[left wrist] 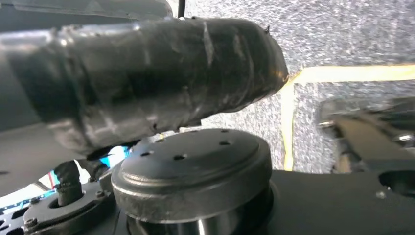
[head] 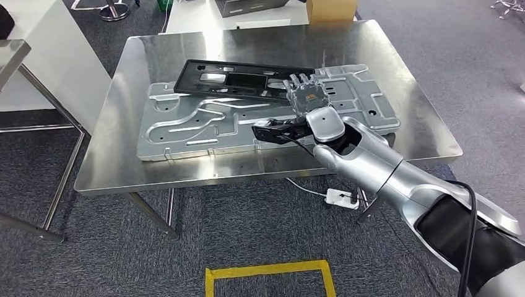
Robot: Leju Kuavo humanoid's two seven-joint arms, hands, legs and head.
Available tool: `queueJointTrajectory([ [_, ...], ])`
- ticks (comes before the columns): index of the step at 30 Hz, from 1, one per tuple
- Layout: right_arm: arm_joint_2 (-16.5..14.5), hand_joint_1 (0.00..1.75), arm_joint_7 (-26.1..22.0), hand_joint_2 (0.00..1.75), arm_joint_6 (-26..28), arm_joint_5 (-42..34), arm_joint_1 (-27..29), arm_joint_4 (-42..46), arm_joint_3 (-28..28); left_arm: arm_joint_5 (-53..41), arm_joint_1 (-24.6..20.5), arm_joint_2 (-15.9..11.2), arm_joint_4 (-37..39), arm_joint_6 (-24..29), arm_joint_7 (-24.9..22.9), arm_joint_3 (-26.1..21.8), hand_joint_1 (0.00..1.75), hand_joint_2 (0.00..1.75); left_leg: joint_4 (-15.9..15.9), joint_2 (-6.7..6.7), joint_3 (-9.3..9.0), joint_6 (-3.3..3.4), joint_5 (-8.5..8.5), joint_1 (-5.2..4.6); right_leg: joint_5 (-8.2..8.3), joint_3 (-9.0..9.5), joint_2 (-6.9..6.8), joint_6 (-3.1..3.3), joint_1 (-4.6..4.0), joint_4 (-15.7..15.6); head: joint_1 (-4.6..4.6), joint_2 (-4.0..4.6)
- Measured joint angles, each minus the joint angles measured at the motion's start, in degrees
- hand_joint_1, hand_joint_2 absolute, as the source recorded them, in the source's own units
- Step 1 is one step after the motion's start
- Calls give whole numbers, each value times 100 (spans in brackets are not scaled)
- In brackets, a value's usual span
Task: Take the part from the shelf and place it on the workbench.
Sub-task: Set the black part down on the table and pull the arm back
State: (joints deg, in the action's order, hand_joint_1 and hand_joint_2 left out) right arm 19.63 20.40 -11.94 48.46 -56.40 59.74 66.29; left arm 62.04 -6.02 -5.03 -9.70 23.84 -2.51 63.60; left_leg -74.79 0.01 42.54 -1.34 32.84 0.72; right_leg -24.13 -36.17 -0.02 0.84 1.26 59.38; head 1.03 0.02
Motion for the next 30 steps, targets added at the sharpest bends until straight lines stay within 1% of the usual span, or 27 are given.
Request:
queueJointTrajectory([
  [1,4,0,0,0,-1,1,7,1,0,-9,-5,0,0,-2,-5,1,0,0,8,0,-120,3,-118,1,63,-84,1,-9,0,2,-1,0],
  [2,10,0,-1,0,-1,0,12,5,0,-18,-12,-1,0,-3,-7,0,0,0,211,1,-340,19,-275,0,124,-161,1,-20,1,3,-1,0],
  [3,15,0,-1,0,-1,0,11,16,-1,-24,-21,-2,0,-3,-7,0,0,0,557,1,-639,44,-376,-1,179,-222,-1,-35,0,5,-1,0],
  [4,29,0,0,0,1,1,3,31,-5,-26,-34,-5,0,-2,-7,1,0,0,983,2,-959,75,-382,-16,225,-273,-6,-59,-4,5,0,0],
  [5,45,0,1,0,2,1,-11,49,-10,-27,-50,-8,0,-3,-8,3,0,0,1352,3,-1207,106,-333,-34,279,-314,-15,-85,-6,-2,4,0],
  [6,62,0,2,0,1,2,-25,66,-16,-28,-66,-10,0,-5,-10,5,0,0,1602,6,-1350,137,-279,-57,341,-342,-26,-117,-1,-22,3,0],
  [7,80,0,4,0,-2,2,-34,79,-20,-28,-76,-11,0,-9,-14,8,0,0,1740,9,-1390,169,-267,-82,413,-365,-35,-153,5,-58,4,0],
  [8,93,0,7,0,-11,3,-31,87,-21,-26,-75,-11,0,-14,-18,10,0,0,1792,6,-1358,207,-322,-78,479,-382,-40,-189,8,-99,8,0],
  [9,104,0,11,0,-23,3,-19,93,-20,-25,-68,-10,0,-18,-22,11,0,0,1830,-5,-1327,241,-405,-72,477,-399,-33,-219,13,-117,5,0],
  [10,113,0,14,0,-37,3,-4,98,-20,-24,-57,-9,0,-21,-25,11,0,0,1870,-20,-1296,280,-484,-60,367,-428,-24,-242,11,-57,14,0],
  [11,123,0,19,0,-50,3,6,102,-20,-21,-49,-8,0,-23,-26,11,0,0,1908,-36,-1254,319,-564,-47,140,-486,-16,-256,9,125,24,0],
  [12,132,0,24,0,-61,2,11,107,-20,-20,-46,-7,0,-25,-26,11,0,0,1912,-46,-1198,350,-631,-52,-161,-563,-8,-261,14,431,31,0],
  [13,146,0,28,0,-73,-1,15,109,-20,-19,-44,-7,0,-29,-25,11,0,0,1904,-47,-1122,376,-690,-56,-441,-648,-6,-266,14,820,42,0],
  [14,160,0,37,0,-83,-4,25,111,-20,-17,-42,-7,0,-36,-22,11,0,0,1888,-47,-1043,389,-743,-59,-619,-709,-6,-274,16,1187,44,0],
  [15,171,0,49,0,-92,-8,42,117,-20,-16,-39,-5,0,-45,-19,11,0,0,1865,-47,-962,386,-788,-59,-655,-707,-5,-285,22,1427,45,0],
  [16,182,0,63,0,-98,-12,60,127,-20,-15,-37,-3,0,-55,-16,11,0,0,1840,-47,-890,378,-823,-55,-594,-650,-6,-299,30,1521,46,0],
  [18,190,0,84,0,-102,-15,81,145,-21,-14,-33,1,0,-68,-14,11,0,0,1809,-47,-811,364,-859,-46,-433,-515,-8,-318,44,1464,46,0],
  [20,193,0,87,0,-102,-16,83,150,-22,-14,-32,3,0,-71,-14,11,0,0,1801,-47,-795,360,-866,-44,-396,-475,-8,-322,47,1420,46,0],
  [21,194,0,88,0,-102,-16,82,157,-22,-13,-32,5,0,-73,-13,11,0,0,1791,-47,-774,353,-871,-40,-356,-412,-9,-327,52,1342,46,0],
  [22,198,0,92,0,-101,-16,79,176,-22,-10,-33,7,0,-77,-13,11,0,0,1761,-48,-731,336,-882,-33,-302,-257,-9,-339,63,1143,46,0],
  [23,212,0,100,0,-100,-16,80,218,-25,-4,-32,5,0,-80,-15,11,0,0,1708,-46,-638,279,-932,-36,-310,-50,-2,-323,61,808,50,0],
  [24,228,0,109,0,-101,-17,97,261,-28,4,-31,2,1,-83,-20,11,0,0,1655,-41,-526,216,-987,-37,-307,133,-2,-295,65,486,52,0],
  [25,245,0,118,0,-102,-18,119,302,-32,12,-29,-2,1,-83,-25,11,0,0,1590,-36,-413,149,-1000,-36,-328,244,-3,-249,69,234,53,0],
  [26,260,0,125,0,-103,-19,147,338,-36,19,-24,-7,1,-83,-30,12,0,0,1484,-33,-302,83,-935,-37,-350,248,-5,-187,63,104,52,0],
  [27,269,0,130,0,-106,-20,169,354,-38,23,-17,-7,1,-82,-32,13,0,0,1304,-34,-216,52,-751,-27,-302,184,-13,-144,69,113,49,0],
  [29,287,0,137,0,-110,-20,178,391,-45,26,-4,-3,0,-81,-37,14,0,0,677,-40,-45,9,-231,-13,-216,83,-13,-77,47,117,44,0],
  [30,297,0,141,0,-118,-20,180,404,-49,27,-5,-2,0,-80,-43,14,0,0,349,-40,10,4,-31,-13,-175,39,-11,-55,27,120,45,0],
])
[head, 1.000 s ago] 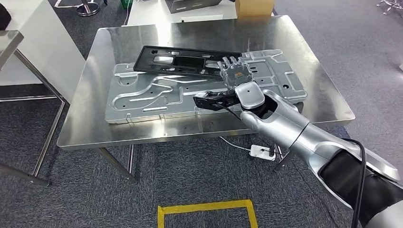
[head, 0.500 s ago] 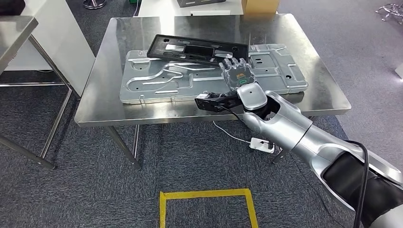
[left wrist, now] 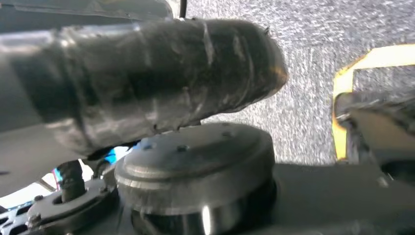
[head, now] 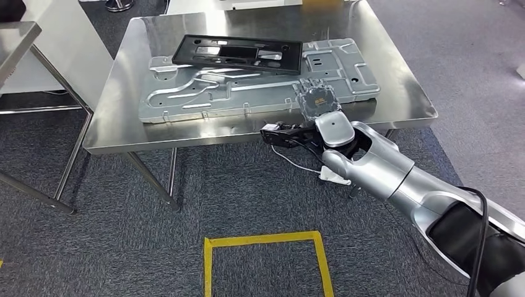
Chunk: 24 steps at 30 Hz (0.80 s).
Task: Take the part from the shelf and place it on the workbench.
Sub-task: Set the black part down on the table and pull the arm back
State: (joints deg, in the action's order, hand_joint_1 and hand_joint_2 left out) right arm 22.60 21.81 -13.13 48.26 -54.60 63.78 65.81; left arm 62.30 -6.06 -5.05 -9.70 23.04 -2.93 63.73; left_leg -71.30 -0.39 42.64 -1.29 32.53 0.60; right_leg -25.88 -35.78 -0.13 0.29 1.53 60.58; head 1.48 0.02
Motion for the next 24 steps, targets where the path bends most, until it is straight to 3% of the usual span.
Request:
queueJointTrajectory([
  [1,7,0,8,0,-13,0,8,11,-2,-1,-6,0,0,1,-9,0,0,0,-229,2,4,11,88,-4,41,-47,2,17,-25,4,0,0],
  [3,18,0,25,0,-45,0,29,23,-2,-2,-23,0,0,2,-27,0,0,0,-173,9,-240,106,-60,-48,134,-149,7,40,-92,10,0,0],
  [4,23,0,35,0,-55,0,36,32,-3,-3,-31,-3,0,2,-35,0,0,0,112,14,-495,203,-205,-94,182,-197,11,52,-119,8,1,0],
  [6,37,0,47,0,-55,-3,39,63,-11,-5,-49,-28,1,2,-47,0,0,0,877,15,-1037,443,-285,-195,277,-260,13,55,-140,-13,11,0],
  [8,53,0,62,0,-46,-13,43,91,-21,-5,-62,-50,1,2,-55,1,0,0,1318,25,-1278,553,-266,-267,391,-283,-1,13,-98,-74,14,0],
  [10,70,0,67,0,-41,-22,64,103,-25,-7,-61,-52,1,6,-54,2,0,0,1483,34,-1278,561,-427,-284,521,-290,-1,-47,-75,-176,7,0],
  [11,80,0,66,0,-40,-26,78,110,-28,-8,-61,-53,2,9,-50,2,0,0,1581,16,-1270,564,-540,-268,507,-306,6,-74,-82,-201,3,0],
  [12,92,0,65,0,-40,-28,87,115,-34,-9,-63,-54,2,14,-45,2,0,0,1681,1,-1254,564,-658,-245,368,-331,14,-100,-94,-145,9,0],
  [13,107,0,66,0,-41,-30,91,119,-41,-10,-65,-52,2,16,-42,2,0,0,1760,-16,-1217,554,-772,-216,116,-373,18,-128,-100,29,14,0],
  [15,130,0,66,0,-44,-32,93,124,-50,-16,-68,-46,1,18,-36,2,0,0,1765,-25,-1056,536,-922,-195,-472,-471,18,-187,-70,650,26,0],
  [16,143,0,66,0,-49,-33,96,125,-52,-21,-67,-37,1,17,-34,2,0,0,1731,-27,-947,521,-985,-183,-619,-499,16,-216,-53,987,26,0],
  [17,153,0,66,0,-55,-33,100,127,-52,-28,-66,-27,0,17,-33,2,0,0,1684,-28,-828,503,-1044,-165,-615,-486,16,-246,-38,1221,26,0],
  [18,163,0,67,0,-63,-35,105,129,-52,-36,-65,-17,0,17,-33,2,0,0,1624,-30,-691,479,-1105,-139,-494,-408,15,-281,-21,1324,25,0],
  [20,183,0,73,0,-74,-39,112,136,-54,-50,-65,-7,1,17,-38,2,0,0,1466,-33,-413,404,-1204,-79,-219,1,17,-375,29,971,29,0],
  [21,191,0,79,0,-76,-41,113,147,-57,-55,-65,-10,1,22,-41,2,0,0,1373,-29,-283,362,-1244,-63,-252,293,24,-420,37,581,38,0],
  [23,203,0,89,0,-74,-40,128,177,-74,-60,-57,-19,3,35,-48,2,0,0,1255,-13,-122,283,-1341,-67,-480,639,42,-379,33,7,46,0],
  [24,207,0,91,0,-74,-40,140,192,-83,-61,-49,-23,3,42,-50,2,0,0,1248,-4,-82,254,-1404,-73,-534,666,48,-318,11,-103,43,0],
])
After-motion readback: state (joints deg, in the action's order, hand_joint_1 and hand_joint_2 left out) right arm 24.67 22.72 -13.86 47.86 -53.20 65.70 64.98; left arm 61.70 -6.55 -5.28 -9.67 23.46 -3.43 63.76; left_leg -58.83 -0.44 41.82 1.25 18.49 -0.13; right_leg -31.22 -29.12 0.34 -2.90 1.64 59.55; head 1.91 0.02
